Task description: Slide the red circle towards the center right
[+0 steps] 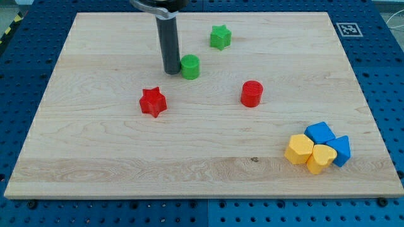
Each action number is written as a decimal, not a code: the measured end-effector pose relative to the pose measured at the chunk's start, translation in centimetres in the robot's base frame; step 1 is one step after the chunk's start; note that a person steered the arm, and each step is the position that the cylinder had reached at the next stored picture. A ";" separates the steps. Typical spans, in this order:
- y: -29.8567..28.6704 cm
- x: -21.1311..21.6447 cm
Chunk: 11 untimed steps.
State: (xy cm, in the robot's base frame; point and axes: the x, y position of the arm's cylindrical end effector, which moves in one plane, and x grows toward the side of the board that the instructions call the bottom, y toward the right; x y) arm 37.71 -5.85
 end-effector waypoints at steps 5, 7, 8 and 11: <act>5.9 8.5; 11.2 7.2; 12.2 7.6; 16.3 6.2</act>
